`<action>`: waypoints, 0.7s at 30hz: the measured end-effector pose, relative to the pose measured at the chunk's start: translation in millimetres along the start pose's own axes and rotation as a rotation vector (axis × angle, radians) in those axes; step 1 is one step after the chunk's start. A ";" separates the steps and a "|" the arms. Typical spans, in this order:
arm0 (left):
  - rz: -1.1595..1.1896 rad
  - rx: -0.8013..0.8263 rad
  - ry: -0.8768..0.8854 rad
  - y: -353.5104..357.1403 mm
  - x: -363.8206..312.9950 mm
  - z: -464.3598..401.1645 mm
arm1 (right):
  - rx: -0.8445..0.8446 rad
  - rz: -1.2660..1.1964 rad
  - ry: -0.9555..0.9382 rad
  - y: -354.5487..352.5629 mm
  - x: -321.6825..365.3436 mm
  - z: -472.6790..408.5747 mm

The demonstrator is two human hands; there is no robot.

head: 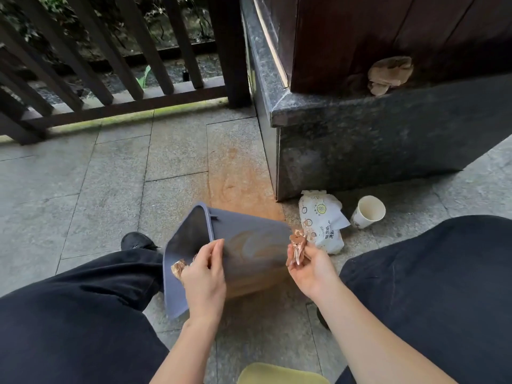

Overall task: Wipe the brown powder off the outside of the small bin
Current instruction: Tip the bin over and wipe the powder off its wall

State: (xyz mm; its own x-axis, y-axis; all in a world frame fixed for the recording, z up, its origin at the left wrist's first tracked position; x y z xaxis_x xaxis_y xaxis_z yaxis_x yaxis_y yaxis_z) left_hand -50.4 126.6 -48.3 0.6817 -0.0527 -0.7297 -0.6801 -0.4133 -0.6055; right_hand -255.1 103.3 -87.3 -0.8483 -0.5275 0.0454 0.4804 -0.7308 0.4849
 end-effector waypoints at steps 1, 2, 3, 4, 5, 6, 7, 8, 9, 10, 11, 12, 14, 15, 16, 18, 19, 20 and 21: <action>0.019 -0.022 -0.036 1.3 0.2 -1.3 | 0.009 -0.012 0.007 1.4 -1.4 1.0; 0.032 -0.029 -0.047 2.6 -0.5 -3.0 | 0.019 -0.029 0.020 2.7 -2.3 2.2; 0.032 -0.016 -0.033 4.0 -0.6 -4.0 | 0.031 -0.040 0.031 4.1 -2.8 3.5; 0.017 0.028 -0.007 4.7 0.0 -3.1 | 0.042 -0.034 0.031 5.1 -2.4 4.8; 0.001 0.099 0.021 5.3 0.7 -0.4 | 0.050 -0.010 0.022 6.1 -1.6 6.2; -0.002 0.186 0.038 5.6 1.2 2.8 | 0.059 0.021 0.008 7.2 -0.7 8.4; 0.022 0.272 0.047 6.1 1.0 6.5 | 0.071 0.049 -0.006 8.8 0.3 10.3; 0.055 0.340 0.049 6.6 -0.1 9.8 | 0.086 0.071 -0.013 10.5 1.2 12.4; 0.080 0.378 0.054 7.4 -1.0 12.1 | 0.098 0.092 -0.015 12.2 1.7 14.8; 0.086 0.385 0.064 8.5 -1.5 13.4 | 0.101 0.121 -0.015 13.2 1.6 16.7; 0.079 0.372 0.065 9.6 -1.9 14.0 | 0.090 0.163 -0.019 13.1 1.5 18.3; 0.063 0.345 0.060 10.1 -1.9 14.2 | 0.067 0.216 -0.033 12.2 1.6 19.2; 0.010 0.272 0.035 8.9 2.0 10.9 | -0.005 0.347 -0.101 7.9 2.2 19.2; -0.002 0.240 0.008 7.4 5.3 7.8 | -0.051 0.415 -0.151 5.5 3.0 18.8; 0.002 0.213 -0.024 5.6 8.5 4.0 | -0.099 0.470 -0.201 2.7 4.0 18.4; 0.018 0.166 -0.078 1.8 14.0 -2.5 | -0.176 0.534 -0.274 -2.5 6.3 18.1; 0.013 0.141 -0.099 -0.1 16.4 -4.5 | -0.204 0.556 -0.296 -4.6 6.9 18.1; 0.004 0.119 -0.120 -2.1 18.6 -5.5 | -0.237 0.588 -0.321 -6.8 7.3 17.6; -0.002 0.103 -0.140 -3.4 21.3 -5.7 | -0.279 0.641 -0.352 -8.9 7.3 16.5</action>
State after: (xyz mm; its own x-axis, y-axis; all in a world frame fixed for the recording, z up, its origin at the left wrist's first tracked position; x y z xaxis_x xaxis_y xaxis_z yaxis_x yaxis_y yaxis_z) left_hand -32.0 121.7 -60.0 0.6435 0.0783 -0.7614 -0.7080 -0.3172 -0.6310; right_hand -269.2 113.1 -76.9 -0.3845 -0.7493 0.5392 0.8991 -0.4363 0.0348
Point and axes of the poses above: each hand's wrist, its own z-axis away from the middle knuckle, its own y-axis out of the palm, x = y × z, the point moved 1 cm from there along -z, towards the middle knuckle, and after that the axes turned 13 degrees about y, right-handed, at the moved point
